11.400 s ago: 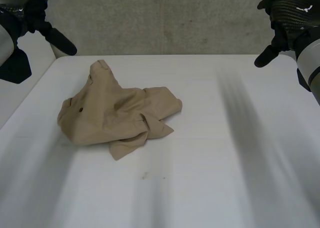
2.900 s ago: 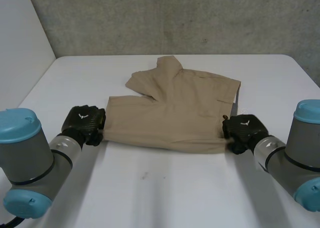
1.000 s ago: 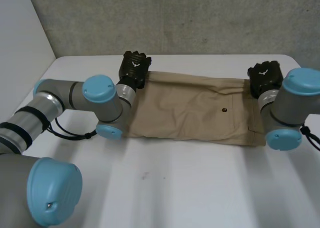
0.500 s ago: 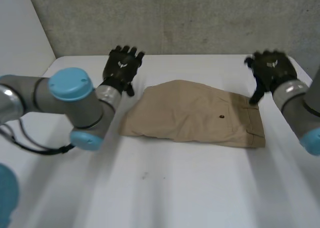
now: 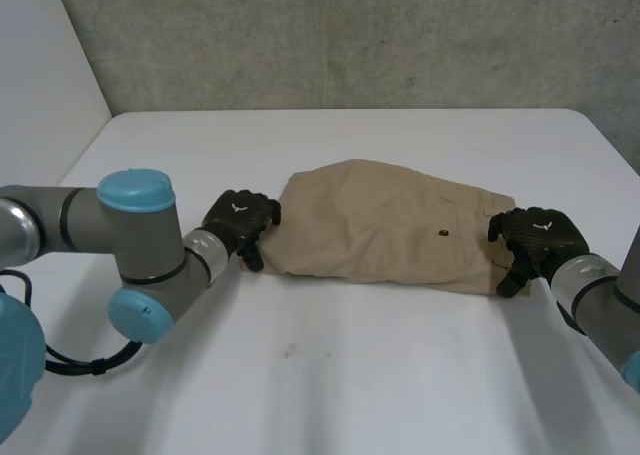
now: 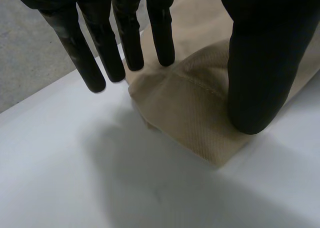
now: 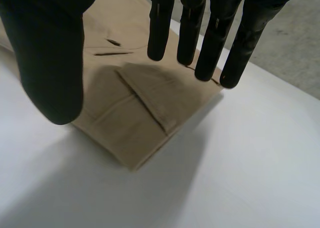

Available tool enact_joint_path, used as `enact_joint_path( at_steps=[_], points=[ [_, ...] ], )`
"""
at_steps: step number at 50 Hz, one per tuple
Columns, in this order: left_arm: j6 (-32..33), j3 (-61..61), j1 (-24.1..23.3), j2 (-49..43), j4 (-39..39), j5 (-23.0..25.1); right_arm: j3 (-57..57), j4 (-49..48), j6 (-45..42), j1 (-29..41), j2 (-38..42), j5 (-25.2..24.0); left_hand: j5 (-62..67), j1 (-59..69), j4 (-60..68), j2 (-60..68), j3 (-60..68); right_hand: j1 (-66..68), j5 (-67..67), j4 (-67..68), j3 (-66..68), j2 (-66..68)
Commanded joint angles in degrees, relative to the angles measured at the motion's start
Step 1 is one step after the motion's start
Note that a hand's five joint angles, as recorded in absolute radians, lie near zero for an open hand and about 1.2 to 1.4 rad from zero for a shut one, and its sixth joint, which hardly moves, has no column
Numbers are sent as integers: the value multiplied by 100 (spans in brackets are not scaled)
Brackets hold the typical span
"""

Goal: Fold the shorts.

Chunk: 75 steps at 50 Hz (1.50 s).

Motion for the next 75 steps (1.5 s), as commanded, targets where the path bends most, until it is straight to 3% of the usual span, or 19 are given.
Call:
enact_joint_path(
  at_steps=[1, 8, 16, 17, 18, 21, 22, 34, 37, 39, 43, 47, 55, 58, 63, 66, 70, 71, 75],
  points=[
    [24, 221, -162, -176, 361, -60, -13, -444, -76, 3, 247, 278, 2834, 2760, 2829, 2854, 2853, 2217, 1924, 1780, 1789, 1770],
    [33, 124, -206, -105, 555, -122, -83, -444, -392, -14, 397, 296, 4468, 4394, 4464, 4489, 4488, 5058, 4765, 4621, 4630, 4611],
    [86, -306, -294, 404, 564, -236, -92, -392, -700, -49, 283, 278, 4234, 4160, 4229, 4255, 4254, 5359, 5065, 4922, 4931, 4912],
    [86, -376, -294, 457, 564, -236, -101, -383, -692, -49, 248, 278, 4017, 3943, 4012, 4037, 4036, 5359, 5065, 4922, 4931, 4912],
    [95, -499, -294, 570, 564, -236, -101, -374, -683, -49, 230, 269, 2849, 2775, 2844, 2870, 2868, 5359, 5065, 4922, 4931, 4912],
    [112, -675, -294, 738, 555, -254, -92, -339, -656, -40, 169, 252, -216, -290, -221, -195, -197, 1998, 1705, 1561, 1570, 1551],
    [112, -737, -303, 799, 555, -263, -92, -287, -639, -32, 160, 252, -857, -931, -862, -836, -838, 1734, 1441, 1297, 1306, 1287],
    [104, -1054, -171, 1283, 546, -482, -197, -216, -639, -32, 476, 208, -1116, -1190, -1121, -1095, -1097, 1428, 1135, 991, 1000, 981],
    [86, -1062, -101, 1336, 520, -579, -320, -181, -647, -32, 643, 234, -1133, -1207, -1137, -1112, -1113, 1913, 1620, 1477, 1485, 1466],
    [77, -1089, -83, 1362, 502, -614, -382, -172, -674, -49, 705, 225, -1183, -1257, -1188, -1162, -1163, 5344, 5051, 4907, 4916, 4897],
    [86, -1211, -65, 1441, 502, -641, -452, -137, -796, -163, 608, 339, -1267, -1341, -1272, -1247, -1248, 5359, 5065, 4922, 4931, 4912],
    [86, -1475, -21, 1704, 502, -632, -479, -84, -1253, -339, 345, 480, -1485, -1559, -1490, -1464, -1466, 5359, 5065, 4922, 4931, 4912],
    [68, -1862, 119, 2188, 511, -597, -934, 153, -3491, -445, 63, 743, -1671, -1745, -1676, -1650, -1651, 5359, 5065, 4922, 4931, 4912],
    [51, -1959, 163, 2338, 520, -597, -1181, 153, -3828, -165, 54, 849, -1722, -1796, -1726, -1701, -1702, 5359, 5065, 4922, 4931, 4912],
    [24, -2003, 163, 2443, 529, -606, -1875, 136, -3891, 1160, 150, 823, -1738, -1812, -1743, -1718, -1719, 5359, 5065, 4922, 4931, 4912],
    [16, -1985, 163, 2461, 564, -614, -1990, 101, -3952, 1584, 274, 665, -1789, -1862, -1793, -1768, -1769, 5359, 5065, 4922, 4931, 4912],
    [7, -1889, 163, 2452, 572, -623, -1973, 39, -3978, 2357, 528, -54, -1822, -1896, -1827, -1802, -1803, 5359, 5065, 4922, 4931, 4912],
    [7, -1871, 155, 2452, 573, -623, -1912, 39, -3970, 2585, 607, -439, -1822, -1896, -1827, -1802, -1803, 5359, 5065, 4922, 4931, 4912],
    [-19, -1652, 102, 2435, 573, -641, -1762, 92, -3882, 2737, 740, -978, -1873, -1947, -1878, -1852, -1854, 5359, 5065, 4922, 4931, 4912]
  ],
)
